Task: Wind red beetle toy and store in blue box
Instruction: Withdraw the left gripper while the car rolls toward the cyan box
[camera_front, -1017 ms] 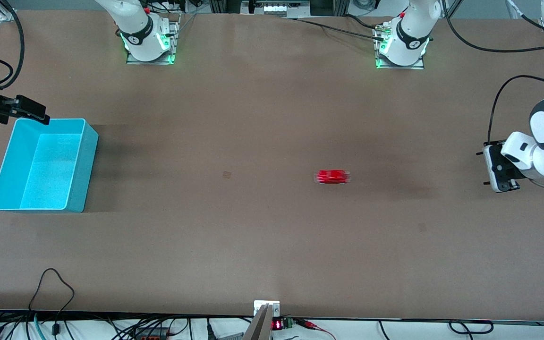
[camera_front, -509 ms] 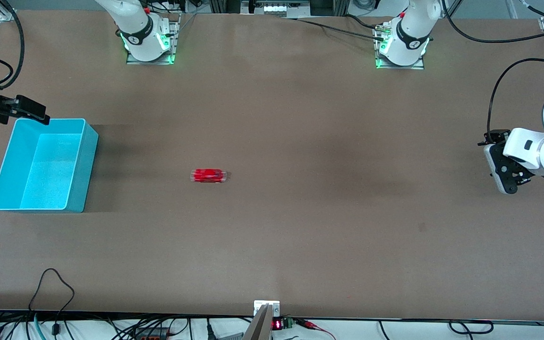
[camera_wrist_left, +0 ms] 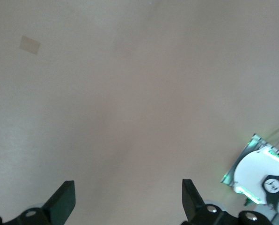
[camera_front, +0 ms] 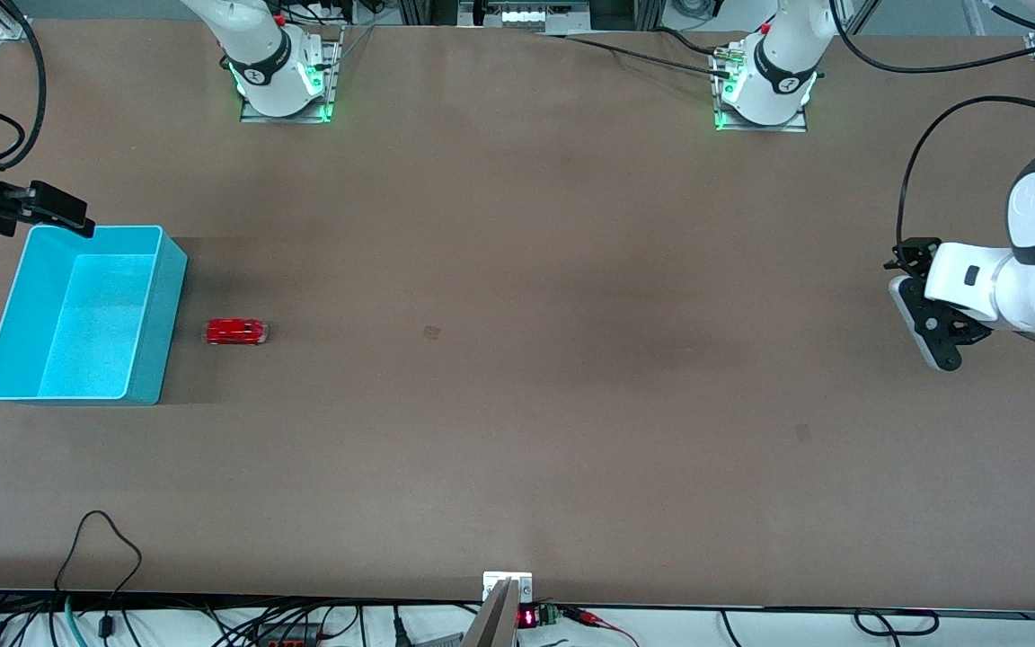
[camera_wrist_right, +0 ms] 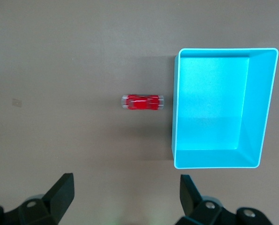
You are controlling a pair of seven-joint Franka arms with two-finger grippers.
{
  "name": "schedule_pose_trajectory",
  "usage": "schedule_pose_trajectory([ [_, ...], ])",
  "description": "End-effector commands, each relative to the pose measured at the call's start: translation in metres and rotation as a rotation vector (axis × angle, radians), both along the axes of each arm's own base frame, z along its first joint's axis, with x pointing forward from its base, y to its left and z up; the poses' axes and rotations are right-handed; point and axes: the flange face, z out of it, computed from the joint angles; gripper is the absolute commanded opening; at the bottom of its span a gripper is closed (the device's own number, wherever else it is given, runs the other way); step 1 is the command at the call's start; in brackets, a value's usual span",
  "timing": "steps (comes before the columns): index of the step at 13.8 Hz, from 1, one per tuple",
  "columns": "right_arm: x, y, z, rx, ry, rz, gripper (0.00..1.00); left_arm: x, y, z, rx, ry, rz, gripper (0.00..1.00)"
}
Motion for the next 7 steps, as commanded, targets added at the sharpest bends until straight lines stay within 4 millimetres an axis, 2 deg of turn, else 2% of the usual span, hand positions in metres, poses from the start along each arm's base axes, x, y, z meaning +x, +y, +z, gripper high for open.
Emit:
schedule_pose_trajectory([
  [1,0.0,0.001,0.003,-0.001,-0.008,0.005,1.0,-0.001,-0.017,0.016,0.057,-0.001,0.057,1.0],
  [4,0.0,0.0,0.003,-0.001,-0.007,0.01,1.0,-0.002,-0.027,0.027,0.08,-0.023,0.108,1.0],
  [6,0.0,-0.001,0.003,0.002,-0.008,0.005,1.0,0.001,-0.047,0.042,0.1,-0.053,0.141,1.0],
  [7,0.0,0.0,0.002,0.003,-0.004,0.008,1.0,0.001,-0.049,0.054,0.122,-0.055,0.206,1.0],
])
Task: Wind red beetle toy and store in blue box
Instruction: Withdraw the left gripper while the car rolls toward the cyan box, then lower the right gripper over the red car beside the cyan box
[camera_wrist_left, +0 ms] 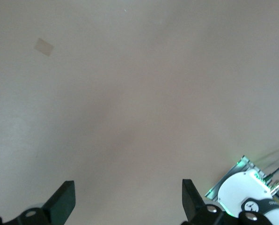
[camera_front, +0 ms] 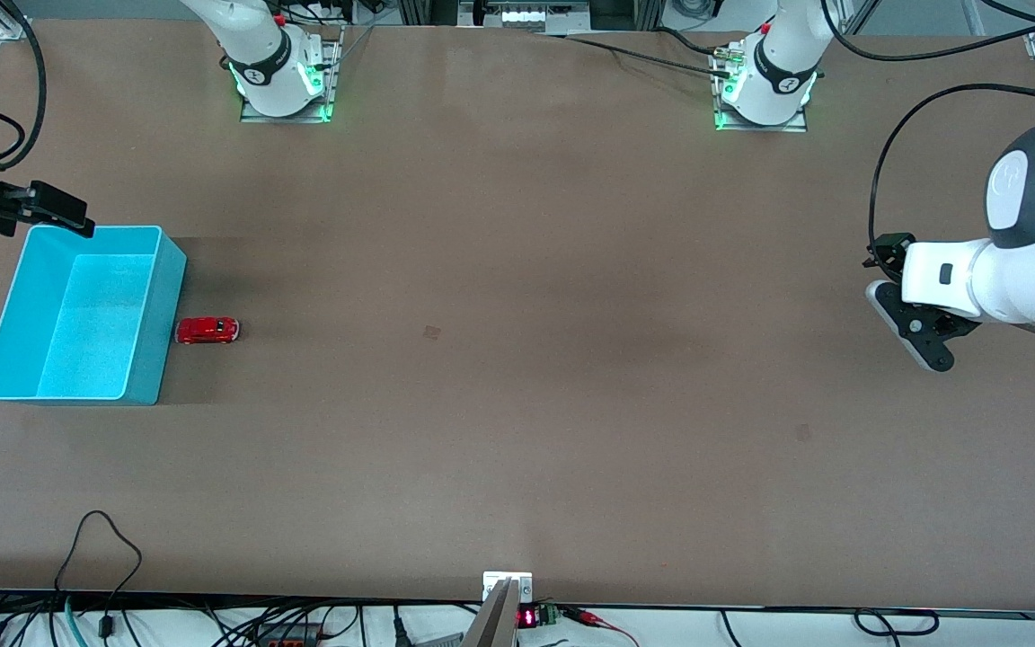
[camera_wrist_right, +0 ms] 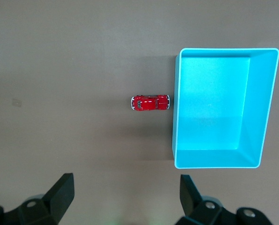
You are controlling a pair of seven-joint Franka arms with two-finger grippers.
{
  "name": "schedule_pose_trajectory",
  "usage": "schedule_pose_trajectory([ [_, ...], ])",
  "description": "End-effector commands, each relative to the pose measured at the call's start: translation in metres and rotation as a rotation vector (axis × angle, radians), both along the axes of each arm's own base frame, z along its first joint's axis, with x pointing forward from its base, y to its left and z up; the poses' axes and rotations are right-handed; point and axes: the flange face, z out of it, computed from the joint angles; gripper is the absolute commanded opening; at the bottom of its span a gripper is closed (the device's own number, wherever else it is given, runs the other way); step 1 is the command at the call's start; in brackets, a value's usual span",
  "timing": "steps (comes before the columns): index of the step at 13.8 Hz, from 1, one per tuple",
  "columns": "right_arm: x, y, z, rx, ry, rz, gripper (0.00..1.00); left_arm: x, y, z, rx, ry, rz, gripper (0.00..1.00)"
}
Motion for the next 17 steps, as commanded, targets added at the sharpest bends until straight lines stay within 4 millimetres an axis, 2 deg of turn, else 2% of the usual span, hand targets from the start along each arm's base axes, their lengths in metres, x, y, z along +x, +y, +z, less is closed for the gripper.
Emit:
schedule_pose_trajectory([
  [1,0.001,0.002,-0.001,0.003,0.005,0.01,1.0,-0.002,-0.019,0.033,0.064,-0.008,0.129,1.0],
  [3,0.003,0.005,-0.007,0.001,0.019,0.019,1.0,-0.007,-0.044,0.041,0.12,-0.001,0.221,1.0],
  [5,0.009,0.014,-0.023,0.003,0.045,0.036,1.0,-0.011,-0.056,0.041,0.15,0.012,0.289,1.0],
  [7,0.016,0.031,-0.04,0.002,0.074,0.066,1.0,-0.013,-0.052,0.048,0.141,-0.001,0.32,1.0],
  [8,0.018,0.04,-0.052,0.0,0.097,0.08,1.0,-0.014,-0.052,0.06,0.126,-0.052,0.333,1.0],
  [9,0.018,0.054,-0.055,-0.001,0.106,0.103,1.0,-0.016,-0.048,0.073,0.12,-0.114,0.375,1.0],
  [11,0.024,0.065,-0.077,-0.001,0.141,0.121,1.0,-0.036,-0.045,0.089,0.126,-0.25,0.577,1.0],
  [13,0.022,0.071,-0.094,0.004,0.175,0.186,1.0,-0.056,-0.043,0.089,0.129,-0.317,0.75,1.0],
  [14,0.02,0.078,-0.105,0.008,0.195,0.229,1.0,-0.063,-0.04,0.088,0.117,-0.344,0.765,1.0],
  [17,0.009,0.074,-0.134,0.03,0.255,0.333,1.0,-0.076,-0.023,0.08,0.101,-0.383,0.777,1.0],
])
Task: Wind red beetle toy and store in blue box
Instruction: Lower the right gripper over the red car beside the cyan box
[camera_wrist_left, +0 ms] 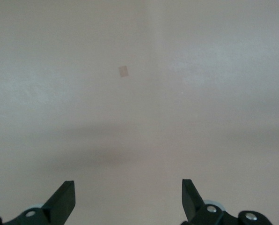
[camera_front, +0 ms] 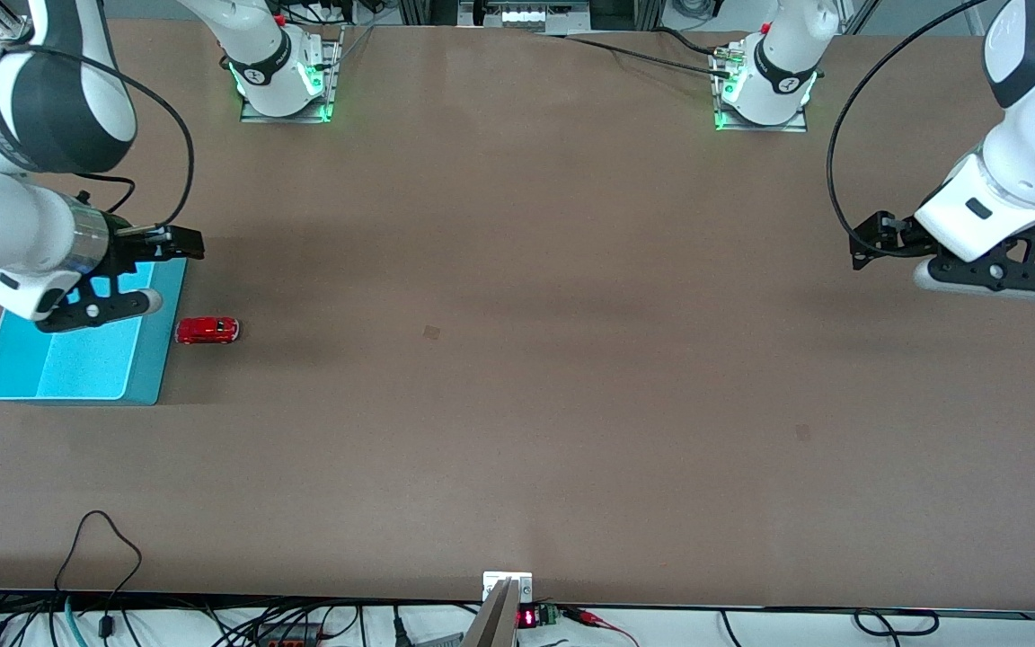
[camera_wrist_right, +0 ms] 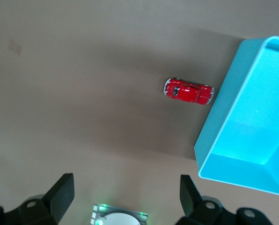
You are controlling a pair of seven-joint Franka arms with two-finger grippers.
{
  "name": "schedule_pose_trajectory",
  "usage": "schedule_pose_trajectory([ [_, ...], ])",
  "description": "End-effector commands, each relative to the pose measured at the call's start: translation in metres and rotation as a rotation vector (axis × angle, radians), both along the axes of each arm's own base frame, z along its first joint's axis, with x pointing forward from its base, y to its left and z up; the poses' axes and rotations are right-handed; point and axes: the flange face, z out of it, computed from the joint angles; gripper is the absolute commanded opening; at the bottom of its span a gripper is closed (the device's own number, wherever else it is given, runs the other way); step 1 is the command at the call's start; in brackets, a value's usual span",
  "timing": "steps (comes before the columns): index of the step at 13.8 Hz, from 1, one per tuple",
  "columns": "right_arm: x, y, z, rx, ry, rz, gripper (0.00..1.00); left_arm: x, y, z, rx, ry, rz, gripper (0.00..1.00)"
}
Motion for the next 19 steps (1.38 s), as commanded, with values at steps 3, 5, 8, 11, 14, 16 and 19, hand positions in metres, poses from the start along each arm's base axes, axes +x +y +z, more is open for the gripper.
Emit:
schedule_pose_trajectory([
  [3,-0.027,-0.01,-0.045,0.066,0.021,0.232,1.0,-0.028,0.023,-0.005,-0.006,0.037,-0.083,1.0],
  [5,-0.04,-0.013,-0.064,0.081,-0.007,0.436,1.0,-0.027,0.034,-0.003,-0.008,0.039,-0.1,1.0],
  [8,-0.055,-0.035,-0.101,0.129,-0.031,0.659,1.0,-0.025,0.039,-0.003,-0.008,0.048,-0.085,1.0],
  [11,-0.07,-0.055,-0.141,0.184,-0.086,0.914,1.0,-0.028,0.036,0.001,-0.008,0.072,-0.086,1.0],
  [14,-0.08,-0.069,-0.168,0.204,-0.139,1.095,1.0,-0.03,0.029,0.017,-0.007,0.066,-0.101,1.0],
  [16,-0.086,-0.076,-0.187,0.207,-0.172,1.176,1.0,-0.034,0.022,0.017,-0.005,0.089,-0.109,1.0],
  [19,-0.082,-0.075,-0.207,0.181,-0.185,1.295,1.0,-0.038,0.033,0.015,-0.009,0.124,-0.095,1.0],
])
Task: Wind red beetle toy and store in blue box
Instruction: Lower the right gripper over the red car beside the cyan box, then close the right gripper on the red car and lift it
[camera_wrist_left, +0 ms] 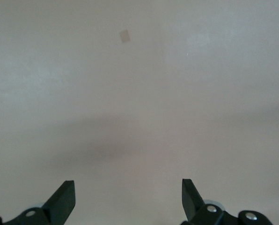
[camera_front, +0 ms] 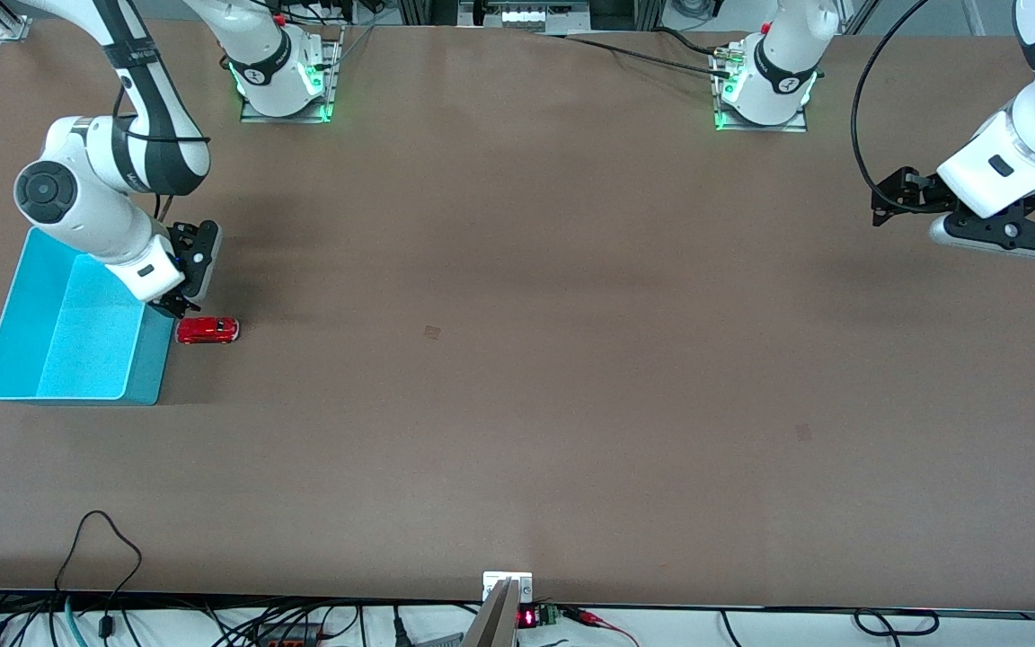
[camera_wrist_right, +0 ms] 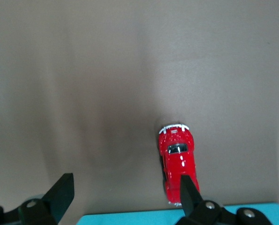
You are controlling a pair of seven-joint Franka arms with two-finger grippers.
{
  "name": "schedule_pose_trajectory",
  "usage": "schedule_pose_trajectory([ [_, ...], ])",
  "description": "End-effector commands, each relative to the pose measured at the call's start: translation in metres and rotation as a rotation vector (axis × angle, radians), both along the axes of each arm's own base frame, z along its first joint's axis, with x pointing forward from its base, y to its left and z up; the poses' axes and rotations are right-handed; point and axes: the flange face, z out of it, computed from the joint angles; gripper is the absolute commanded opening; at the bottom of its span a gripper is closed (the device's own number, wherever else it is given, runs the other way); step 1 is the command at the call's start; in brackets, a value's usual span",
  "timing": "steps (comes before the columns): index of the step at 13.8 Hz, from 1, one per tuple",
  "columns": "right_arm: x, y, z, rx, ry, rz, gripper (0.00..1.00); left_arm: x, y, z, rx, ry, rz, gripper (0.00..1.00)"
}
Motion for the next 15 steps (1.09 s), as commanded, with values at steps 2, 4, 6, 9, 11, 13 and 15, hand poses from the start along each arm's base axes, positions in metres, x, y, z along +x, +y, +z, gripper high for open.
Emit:
schedule_pose_trajectory([
  [2,0.005,0.001,-0.01,-0.036,-0.05,0.12,1.0,-0.002,0.004,0.014,-0.013,-0.006,-0.018,1.0],
  [4,0.009,0.001,-0.017,-0.04,-0.082,0.144,1.0,-0.002,-0.001,0.016,-0.013,-0.007,-0.027,1.0],
  [6,0.014,-0.01,-0.032,-0.052,-0.108,0.172,1.0,-0.004,-0.01,0.018,-0.011,-0.003,-0.036,1.0],
  [9,0.018,-0.018,-0.054,-0.033,-0.146,0.175,1.0,-0.006,-0.007,0.023,-0.01,0.002,-0.028,1.0],
  [11,0.018,-0.019,-0.062,-0.028,-0.148,0.175,1.0,-0.008,0.001,0.029,-0.01,-0.009,-0.016,1.0],
  [13,0.017,-0.024,-0.074,-0.023,-0.156,0.173,1.0,-0.008,0.002,0.029,-0.009,-0.012,-0.013,1.0],
  [15,0.016,-0.029,-0.082,-0.02,-0.153,0.166,1.0,-0.013,0.002,0.038,-0.009,-0.029,-0.014,1.0],
])
